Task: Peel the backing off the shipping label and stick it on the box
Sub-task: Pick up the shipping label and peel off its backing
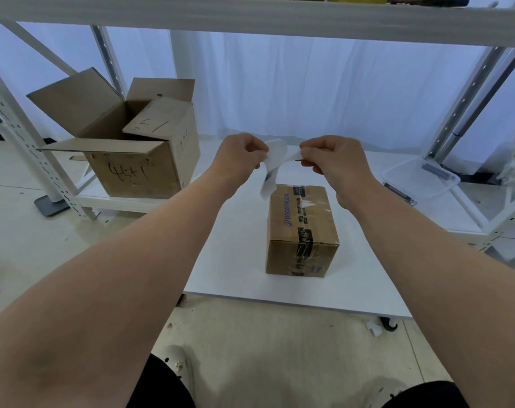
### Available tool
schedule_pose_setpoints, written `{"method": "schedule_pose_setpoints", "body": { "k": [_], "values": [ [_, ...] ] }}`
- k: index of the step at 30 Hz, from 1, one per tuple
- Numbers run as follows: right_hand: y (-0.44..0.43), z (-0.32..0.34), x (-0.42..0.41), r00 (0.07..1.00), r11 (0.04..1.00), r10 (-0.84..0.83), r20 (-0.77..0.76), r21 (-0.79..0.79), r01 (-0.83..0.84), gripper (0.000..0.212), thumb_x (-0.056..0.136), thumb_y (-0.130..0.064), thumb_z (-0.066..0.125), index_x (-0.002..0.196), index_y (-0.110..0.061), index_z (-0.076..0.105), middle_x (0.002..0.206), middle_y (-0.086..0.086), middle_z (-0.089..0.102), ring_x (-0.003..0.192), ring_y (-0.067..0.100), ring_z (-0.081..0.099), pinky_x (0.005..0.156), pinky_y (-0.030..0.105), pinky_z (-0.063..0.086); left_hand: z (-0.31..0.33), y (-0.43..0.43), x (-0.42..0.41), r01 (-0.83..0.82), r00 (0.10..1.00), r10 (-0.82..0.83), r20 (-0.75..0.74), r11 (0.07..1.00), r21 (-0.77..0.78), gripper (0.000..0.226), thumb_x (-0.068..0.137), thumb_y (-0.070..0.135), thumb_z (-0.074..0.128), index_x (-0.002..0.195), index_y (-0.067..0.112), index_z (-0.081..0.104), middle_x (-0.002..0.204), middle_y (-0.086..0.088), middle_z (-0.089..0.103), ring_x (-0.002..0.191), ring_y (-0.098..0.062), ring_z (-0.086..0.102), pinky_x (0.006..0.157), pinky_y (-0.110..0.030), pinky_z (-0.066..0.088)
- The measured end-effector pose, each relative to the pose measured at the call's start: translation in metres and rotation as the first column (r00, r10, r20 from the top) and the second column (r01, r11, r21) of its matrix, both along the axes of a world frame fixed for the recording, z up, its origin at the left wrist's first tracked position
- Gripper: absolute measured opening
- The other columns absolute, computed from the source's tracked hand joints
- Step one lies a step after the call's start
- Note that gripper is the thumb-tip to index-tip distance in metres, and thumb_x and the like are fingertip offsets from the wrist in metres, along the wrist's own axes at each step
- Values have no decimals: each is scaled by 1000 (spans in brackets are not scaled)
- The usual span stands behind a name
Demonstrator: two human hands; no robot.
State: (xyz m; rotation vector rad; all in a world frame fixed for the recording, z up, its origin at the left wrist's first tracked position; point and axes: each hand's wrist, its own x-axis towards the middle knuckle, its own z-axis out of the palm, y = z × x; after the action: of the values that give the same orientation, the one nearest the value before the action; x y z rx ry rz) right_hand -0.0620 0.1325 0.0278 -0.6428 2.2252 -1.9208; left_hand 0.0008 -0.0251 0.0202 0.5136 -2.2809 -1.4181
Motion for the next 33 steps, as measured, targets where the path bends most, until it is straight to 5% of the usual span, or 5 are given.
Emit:
{"method": "schedule_pose_setpoints", "body": {
  "k": [5,9,20,26,33],
  "values": [
    [-2,-1,0,1000,997,-6,-26,77,8,15,88,-9,54,88,-15,69,79,-6,68,76,8,62,57,5,45,0,-1,0,59,997,-60,38,998,34,7,89,19,62,92,12,62,91,-3,64,73,-8,55,64,-18,45],
    [-2,-3,1,963,973,49,-266,229,13,31,84,4,49,100,-13,69,84,-3,67,78,7,60,72,14,46,0,-1,-1,86,996,-89,27,993,85,7,91,14,60,97,11,59,87,2,61,81,-13,60,78,-25,50],
    [1,-3,-7,827,944,43,-560,294,150,9,88,-17,62,93,-19,68,99,-4,46,103,16,45,81,9,33,3,-3,3,174,974,-195,117,970,167,24,93,14,56,115,11,47,98,1,56,96,-19,60,95,-36,51],
    [4,-5,-3,828,945,85,-555,308,109,17,87,-10,56,89,-25,63,93,-8,56,101,20,55,94,45,41,3,-6,3,158,977,-178,118,974,164,35,87,7,63,118,12,48,117,-5,52,91,-15,59,92,-33,51],
    [4,-4,-5,856,957,30,-516,263,124,8,87,-16,60,90,-23,63,93,-9,59,101,16,54,100,42,39,5,-8,4,152,980,-173,97,970,191,27,87,2,61,111,12,52,119,-11,57,86,-18,61,74,-24,51]
  ]
}}
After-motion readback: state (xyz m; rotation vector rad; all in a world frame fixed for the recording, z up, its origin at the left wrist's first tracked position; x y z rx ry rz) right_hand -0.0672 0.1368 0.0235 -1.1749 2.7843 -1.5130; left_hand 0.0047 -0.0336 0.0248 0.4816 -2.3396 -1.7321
